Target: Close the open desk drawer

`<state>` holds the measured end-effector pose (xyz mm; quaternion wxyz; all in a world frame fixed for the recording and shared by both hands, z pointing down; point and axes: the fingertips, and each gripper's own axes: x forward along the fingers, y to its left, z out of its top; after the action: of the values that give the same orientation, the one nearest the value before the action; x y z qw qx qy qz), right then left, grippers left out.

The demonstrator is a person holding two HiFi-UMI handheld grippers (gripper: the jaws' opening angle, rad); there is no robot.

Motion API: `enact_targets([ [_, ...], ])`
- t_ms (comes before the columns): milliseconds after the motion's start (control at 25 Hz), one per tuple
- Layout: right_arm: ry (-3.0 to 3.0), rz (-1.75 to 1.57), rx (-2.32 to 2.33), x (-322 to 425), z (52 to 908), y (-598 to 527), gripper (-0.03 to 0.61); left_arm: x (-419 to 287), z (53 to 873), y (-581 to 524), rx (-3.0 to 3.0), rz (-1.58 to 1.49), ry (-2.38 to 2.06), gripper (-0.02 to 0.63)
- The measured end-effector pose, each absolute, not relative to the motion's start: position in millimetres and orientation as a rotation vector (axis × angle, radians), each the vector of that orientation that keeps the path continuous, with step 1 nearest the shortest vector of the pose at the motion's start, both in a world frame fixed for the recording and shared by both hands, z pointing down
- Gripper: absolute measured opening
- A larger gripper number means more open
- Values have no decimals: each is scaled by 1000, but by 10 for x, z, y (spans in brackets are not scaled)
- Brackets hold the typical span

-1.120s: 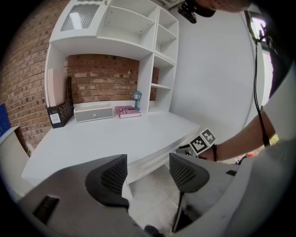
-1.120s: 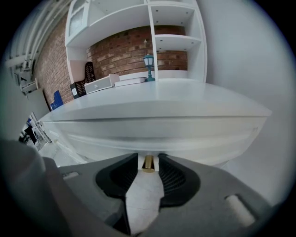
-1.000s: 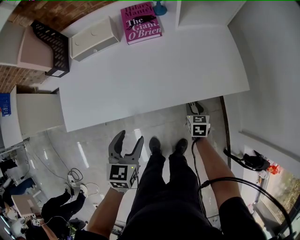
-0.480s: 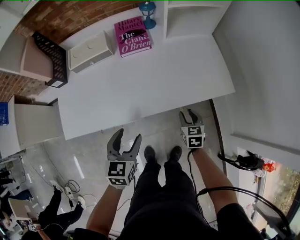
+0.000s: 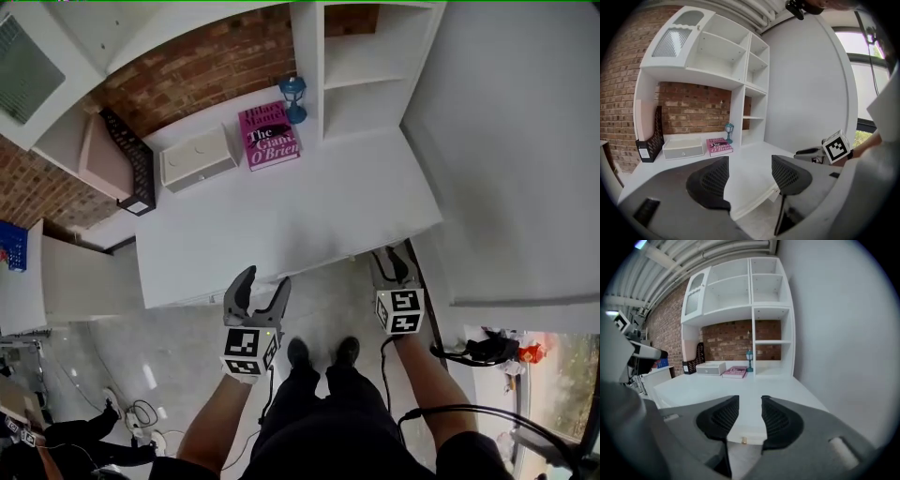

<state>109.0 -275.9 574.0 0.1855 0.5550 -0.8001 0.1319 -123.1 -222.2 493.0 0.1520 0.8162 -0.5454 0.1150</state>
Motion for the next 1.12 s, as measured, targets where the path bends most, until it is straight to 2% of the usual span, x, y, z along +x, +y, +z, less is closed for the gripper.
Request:
enact_targets([
  [480, -2465, -32, 1728, 1003, 3784, -2686, 152, -1231, 3787, -2345, 2494, 140, -1631, 281],
  [1120, -2640, -468, 1867, 891, 1971, -2212, 156, -1125, 2023, -2140, 2756, -302, -1732, 279],
])
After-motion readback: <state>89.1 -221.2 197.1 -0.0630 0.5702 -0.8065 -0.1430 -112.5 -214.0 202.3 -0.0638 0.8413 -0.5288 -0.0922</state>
